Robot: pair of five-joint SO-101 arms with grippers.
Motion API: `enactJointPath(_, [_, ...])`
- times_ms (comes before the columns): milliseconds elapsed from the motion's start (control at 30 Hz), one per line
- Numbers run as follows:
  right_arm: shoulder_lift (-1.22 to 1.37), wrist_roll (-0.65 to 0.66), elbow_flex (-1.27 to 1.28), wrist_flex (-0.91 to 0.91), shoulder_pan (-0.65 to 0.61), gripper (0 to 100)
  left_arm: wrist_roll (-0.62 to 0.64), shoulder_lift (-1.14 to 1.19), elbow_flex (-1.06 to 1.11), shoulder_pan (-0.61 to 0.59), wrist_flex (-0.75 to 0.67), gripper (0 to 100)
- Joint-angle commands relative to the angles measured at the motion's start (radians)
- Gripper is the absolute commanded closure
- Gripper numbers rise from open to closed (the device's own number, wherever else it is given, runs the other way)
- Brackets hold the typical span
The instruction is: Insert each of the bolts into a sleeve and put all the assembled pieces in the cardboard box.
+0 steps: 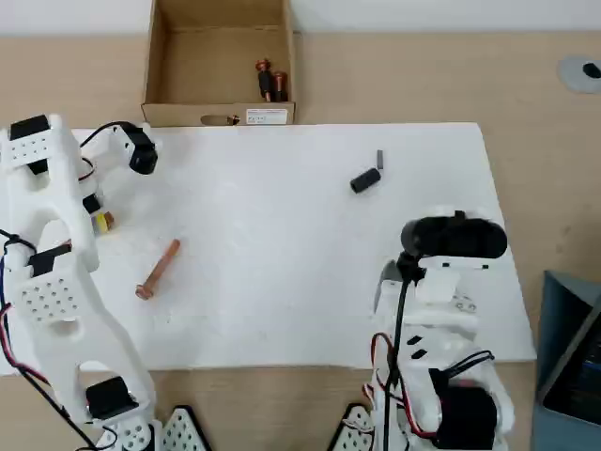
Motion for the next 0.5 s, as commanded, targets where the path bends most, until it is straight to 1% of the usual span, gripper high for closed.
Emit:
enactJointPath(0, [0.001,0.005,-0.007,0.003,-0.008,98.9,0.003,0.033,0.006,-0.012,-0.021,100])
enactJointPath(167, [0.001,0.005,-0.008,-0.002,-0.008,98.9,0.054,0.015,-0.017,-0.012,-0.006,100])
enactJointPath(333, [0.001,0.005,-0.038,-0.005,-0.010,98.9,0.089,-0.056,-0.169,-0.003,0.172,100])
enactJointPath(467, [0.001,0.009,-0.076,-0.005,-0.012,98.9,0.178,-0.153,-0.230,-0.002,0.180,100])
